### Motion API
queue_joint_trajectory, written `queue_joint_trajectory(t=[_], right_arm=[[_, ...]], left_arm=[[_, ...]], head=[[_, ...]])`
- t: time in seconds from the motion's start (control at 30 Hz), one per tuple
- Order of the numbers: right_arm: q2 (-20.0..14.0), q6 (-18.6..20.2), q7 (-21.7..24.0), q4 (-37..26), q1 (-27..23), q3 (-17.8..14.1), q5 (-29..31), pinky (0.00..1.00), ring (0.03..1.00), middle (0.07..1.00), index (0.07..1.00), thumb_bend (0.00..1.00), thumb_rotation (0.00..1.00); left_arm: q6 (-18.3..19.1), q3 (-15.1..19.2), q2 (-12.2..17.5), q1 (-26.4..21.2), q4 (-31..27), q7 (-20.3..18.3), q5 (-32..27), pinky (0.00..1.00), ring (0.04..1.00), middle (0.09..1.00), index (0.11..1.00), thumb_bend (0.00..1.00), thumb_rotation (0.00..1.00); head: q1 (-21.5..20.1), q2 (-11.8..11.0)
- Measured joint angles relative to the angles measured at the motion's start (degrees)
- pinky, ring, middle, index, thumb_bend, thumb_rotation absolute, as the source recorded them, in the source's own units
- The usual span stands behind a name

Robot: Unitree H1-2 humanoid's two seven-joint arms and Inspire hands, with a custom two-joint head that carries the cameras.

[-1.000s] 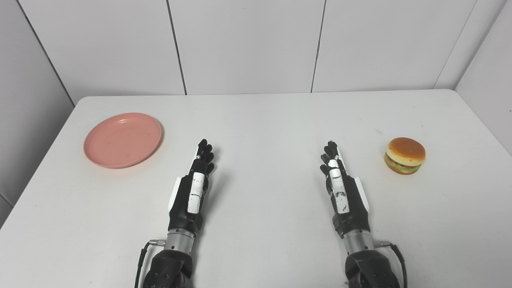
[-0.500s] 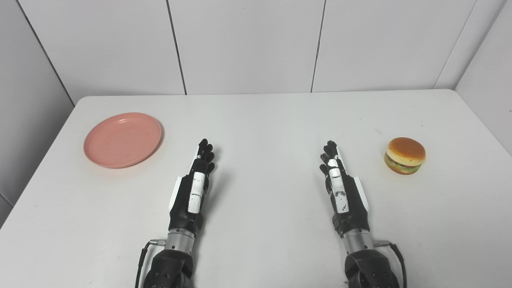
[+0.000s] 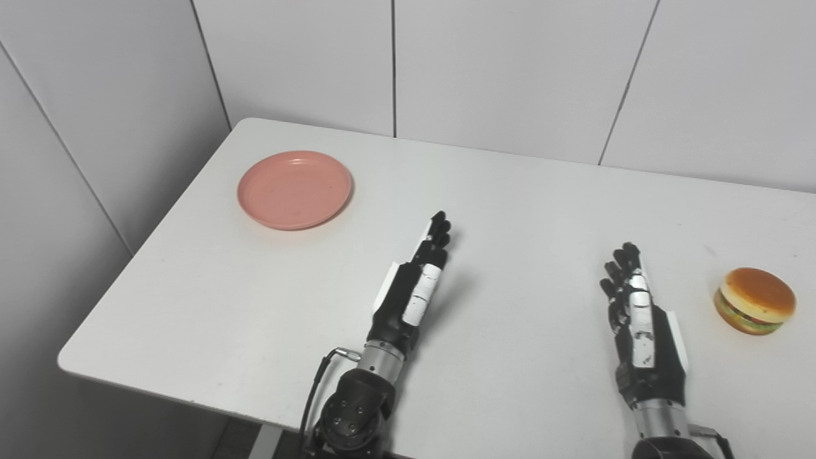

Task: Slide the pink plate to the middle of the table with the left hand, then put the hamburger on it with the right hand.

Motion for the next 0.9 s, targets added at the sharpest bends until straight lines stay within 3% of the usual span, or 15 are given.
queue_joint_trajectory(t=[0.27, 0.43, 0.7, 0.9], right_arm=[[0.0, -3.4, 1.2, 2.1, -1.0, -0.2, 0.4, 1.0, 1.0, 1.0, 1.0, 0.67, 0.99], [0.1, -3.7, 1.1, 2.8, -1.3, -0.2, 0.1, 1.0, 1.0, 1.0, 1.0, 0.65, 0.99], [0.5, -3.7, 1.0, 2.5, -1.2, -0.2, -0.3, 1.0, 1.0, 1.0, 1.0, 0.6, 0.97], [0.6, -3.7, 1.0, 2.4, -1.1, -0.2, -0.8, 1.0, 1.0, 1.0, 1.0, 0.61, 0.98]], left_arm=[[-4.7, 0.2, -0.8, -1.7, 3.1, 0.9, 0.0, 1.0, 1.0, 1.0, 1.0, 0.6, 1.0], [-5.4, 0.3, -0.4, -2.2, 3.7, 0.9, -0.1, 1.0, 1.0, 1.0, 1.0, 0.68, 1.0], [-3.0, 1.1, -0.2, -1.6, 1.7, 0.9, -1.4, 1.0, 1.0, 1.0, 1.0, 0.81, 1.0], [1.0, 3.0, 1.0, 0.3, -1.9, 0.3, -4.0, 1.0, 0.994, 0.996, 0.994, 0.8, 1.0]], head=[[-0.9, -1.3], [-1.7, -2.1], [-2.4, -2.5], [-2.5, -2.5]])
